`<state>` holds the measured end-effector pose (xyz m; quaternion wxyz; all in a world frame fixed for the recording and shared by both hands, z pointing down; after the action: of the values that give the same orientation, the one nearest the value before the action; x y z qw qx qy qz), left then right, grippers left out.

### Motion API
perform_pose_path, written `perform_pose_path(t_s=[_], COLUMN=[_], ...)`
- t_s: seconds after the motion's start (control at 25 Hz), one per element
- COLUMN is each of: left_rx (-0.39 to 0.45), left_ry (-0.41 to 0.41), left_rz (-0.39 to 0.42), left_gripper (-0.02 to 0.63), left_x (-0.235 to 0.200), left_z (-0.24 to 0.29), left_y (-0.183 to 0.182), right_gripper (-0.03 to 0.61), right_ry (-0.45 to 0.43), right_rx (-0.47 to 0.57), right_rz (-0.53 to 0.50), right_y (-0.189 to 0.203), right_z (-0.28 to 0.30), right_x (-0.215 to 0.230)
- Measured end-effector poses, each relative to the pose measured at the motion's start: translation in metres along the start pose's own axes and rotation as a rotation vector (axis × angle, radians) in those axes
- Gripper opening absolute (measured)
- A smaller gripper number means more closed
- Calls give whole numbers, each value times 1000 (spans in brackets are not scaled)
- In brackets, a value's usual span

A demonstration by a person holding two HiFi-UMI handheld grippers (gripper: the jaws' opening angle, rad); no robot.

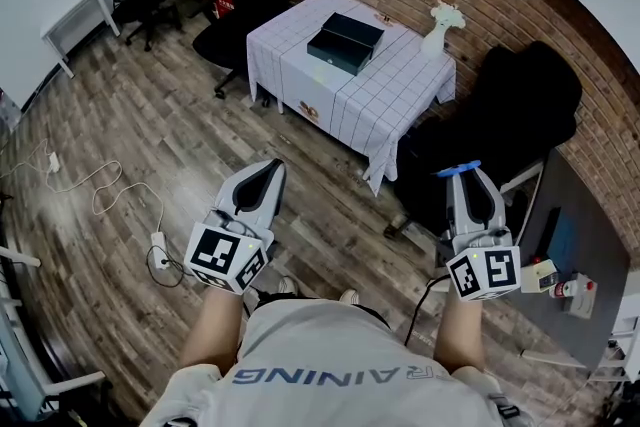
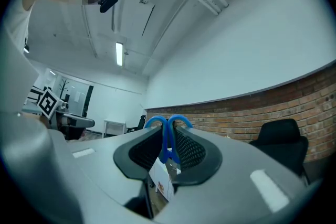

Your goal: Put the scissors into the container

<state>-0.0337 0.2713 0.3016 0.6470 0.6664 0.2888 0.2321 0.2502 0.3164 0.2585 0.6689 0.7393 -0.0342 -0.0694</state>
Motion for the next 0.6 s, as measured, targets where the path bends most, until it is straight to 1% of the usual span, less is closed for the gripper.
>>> perform_pose_path(t_s=[0.24,0.48,0.6], left_rx=[7,1,6], left_ry=[6,-10,-31], left_rz=[-24,-40,-80], left_gripper=[0,0,0], left_x=[-26,-72,-92], left_z=[-13,-39,-47], left_y=[5,19,26], right_gripper=[97,97,97], right_ry=[-13,-4,-15], right_rx=[-7,8,-16], right_rz=[-5,-27,-30], right_y=[3,6,12], right_z=[12,39,53], right_x=[-23,-59,-72])
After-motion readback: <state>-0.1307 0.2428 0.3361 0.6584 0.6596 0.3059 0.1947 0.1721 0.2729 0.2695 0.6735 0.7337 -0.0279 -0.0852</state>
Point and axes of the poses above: the fingertips, and each gripper's own axes: z forward along the fingers, x to its right, y out of its underside, the point moved 1 cm from there along -z, backward along the fingers, and after that the axes turned 6 degrees about y, right-handed, at the moved point
